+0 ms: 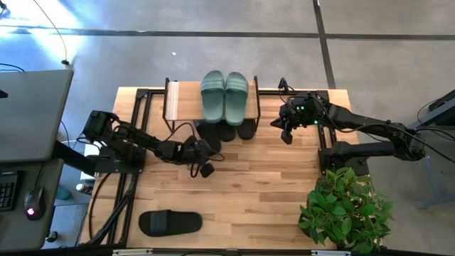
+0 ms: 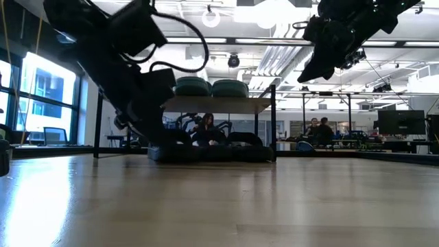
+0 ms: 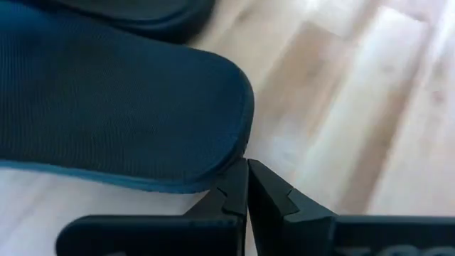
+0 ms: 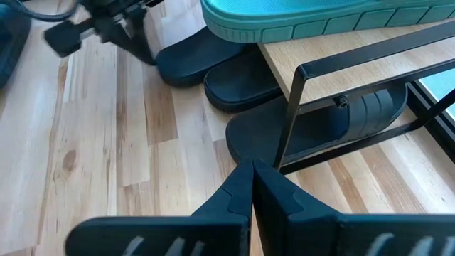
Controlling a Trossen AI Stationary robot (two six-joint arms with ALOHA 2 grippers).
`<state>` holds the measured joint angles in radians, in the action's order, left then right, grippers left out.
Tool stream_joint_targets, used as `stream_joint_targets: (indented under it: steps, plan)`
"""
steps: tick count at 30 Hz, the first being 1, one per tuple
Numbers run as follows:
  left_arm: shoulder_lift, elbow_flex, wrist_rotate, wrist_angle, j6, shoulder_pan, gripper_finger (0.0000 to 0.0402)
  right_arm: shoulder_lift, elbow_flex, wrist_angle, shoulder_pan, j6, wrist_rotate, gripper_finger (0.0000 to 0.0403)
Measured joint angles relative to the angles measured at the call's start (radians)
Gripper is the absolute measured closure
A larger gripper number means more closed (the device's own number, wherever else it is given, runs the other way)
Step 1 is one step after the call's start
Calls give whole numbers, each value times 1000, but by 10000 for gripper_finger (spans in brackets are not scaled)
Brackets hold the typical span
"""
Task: Pick and place slides into the shelf
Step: Put the black slide under the shelf
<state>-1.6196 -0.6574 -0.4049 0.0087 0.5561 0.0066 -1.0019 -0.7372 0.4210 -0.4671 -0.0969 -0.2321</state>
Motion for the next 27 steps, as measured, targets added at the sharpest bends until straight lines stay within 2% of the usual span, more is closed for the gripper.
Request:
stream_joint_targets:
  steps: [10, 15, 21, 27]
  plan:
    - [0, 0, -10, -14, -6, 113, 401, 0, 0, 1, 0, 10, 0, 402]
    - [0, 0, 12, -19, -56, 125, 401, 0, 0, 0, 0, 10, 0, 402]
    - [0, 0, 104, -18, -74, 124, 401, 0, 0, 0, 0, 9, 0, 402]
    - [0, -18, 254, -11, -73, 107, 401, 0, 0, 0, 0, 6, 0, 402]
